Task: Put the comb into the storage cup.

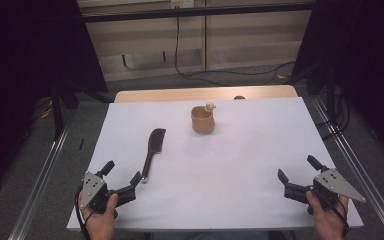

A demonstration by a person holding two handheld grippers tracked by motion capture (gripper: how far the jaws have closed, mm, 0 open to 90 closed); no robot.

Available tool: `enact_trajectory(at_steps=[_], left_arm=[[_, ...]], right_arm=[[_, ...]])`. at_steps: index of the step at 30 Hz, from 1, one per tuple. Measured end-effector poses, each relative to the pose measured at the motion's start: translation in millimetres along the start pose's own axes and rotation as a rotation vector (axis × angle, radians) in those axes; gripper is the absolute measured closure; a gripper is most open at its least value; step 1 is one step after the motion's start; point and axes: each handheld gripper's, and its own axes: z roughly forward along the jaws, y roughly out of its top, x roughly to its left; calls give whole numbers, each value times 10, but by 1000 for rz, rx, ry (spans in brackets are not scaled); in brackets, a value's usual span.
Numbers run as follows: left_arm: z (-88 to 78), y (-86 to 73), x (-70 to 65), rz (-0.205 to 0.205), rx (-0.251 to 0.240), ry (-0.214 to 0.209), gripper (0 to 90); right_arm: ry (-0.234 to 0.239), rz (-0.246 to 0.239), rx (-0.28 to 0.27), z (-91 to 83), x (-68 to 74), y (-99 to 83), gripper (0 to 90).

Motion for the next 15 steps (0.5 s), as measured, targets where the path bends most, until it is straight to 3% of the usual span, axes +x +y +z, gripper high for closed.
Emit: enact_trajectory(at_steps=[6, 8, 10, 15], left_arm=[[24, 0, 30, -14, 23, -15, 31], [39, 8, 48, -32, 41, -41, 38], [52, 20, 57, -21, 55, -51, 37], [85, 34, 58, -37, 80, -87, 36]], right_arm=[[6, 3, -1, 1, -3, -4, 0], [11, 4, 0, 0, -3, -6, 0], [13, 4, 3, 1, -8, -11, 0], [18, 10, 7, 8, -13, -13, 0]])
